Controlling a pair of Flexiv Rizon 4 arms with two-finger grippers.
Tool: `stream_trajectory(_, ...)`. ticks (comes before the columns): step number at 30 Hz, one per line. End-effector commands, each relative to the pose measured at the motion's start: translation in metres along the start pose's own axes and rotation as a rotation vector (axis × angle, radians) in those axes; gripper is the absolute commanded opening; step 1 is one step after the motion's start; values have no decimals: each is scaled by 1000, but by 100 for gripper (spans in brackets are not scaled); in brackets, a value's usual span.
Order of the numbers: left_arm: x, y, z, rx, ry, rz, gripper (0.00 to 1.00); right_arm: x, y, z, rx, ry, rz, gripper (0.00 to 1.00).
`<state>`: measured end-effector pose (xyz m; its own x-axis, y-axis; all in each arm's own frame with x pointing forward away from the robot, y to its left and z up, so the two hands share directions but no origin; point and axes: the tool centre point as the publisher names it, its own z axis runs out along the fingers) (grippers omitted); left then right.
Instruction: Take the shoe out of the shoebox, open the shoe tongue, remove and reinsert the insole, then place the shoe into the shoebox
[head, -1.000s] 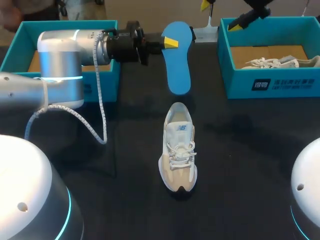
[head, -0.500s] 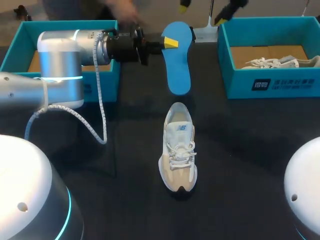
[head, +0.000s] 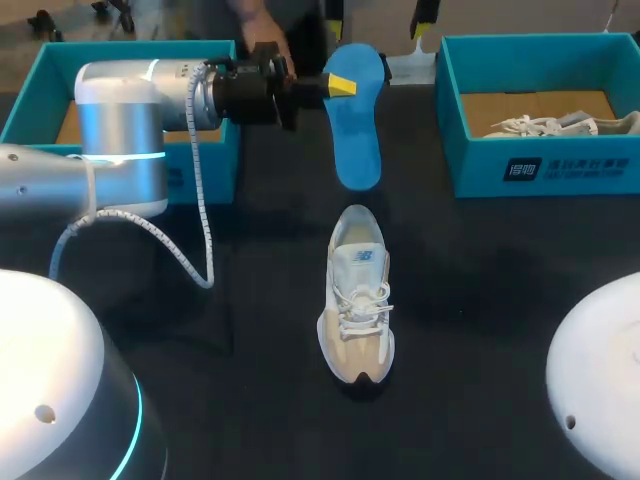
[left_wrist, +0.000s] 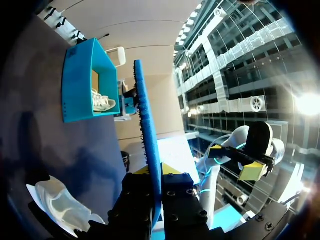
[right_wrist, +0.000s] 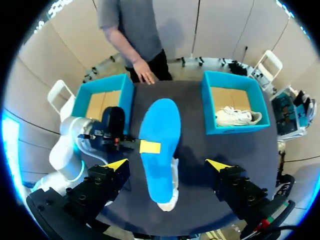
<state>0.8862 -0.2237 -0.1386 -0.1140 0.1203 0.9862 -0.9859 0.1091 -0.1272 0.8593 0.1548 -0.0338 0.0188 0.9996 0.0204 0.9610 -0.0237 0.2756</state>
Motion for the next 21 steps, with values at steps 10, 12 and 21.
stream_trajectory(10, 1, 1, 0, 2, -2, 0, 0, 13, -16, -2, 25, -147, -19, 100)
stream_trajectory(12, 1, 1, 0, 2, -2, 0, 0, 15, -16, -2, 23, -150, -21, 100)
stream_trajectory(21, 1, 1, 0, 2, -2, 0, 0, 24, -11, 2, 22, -107, -30, 100)
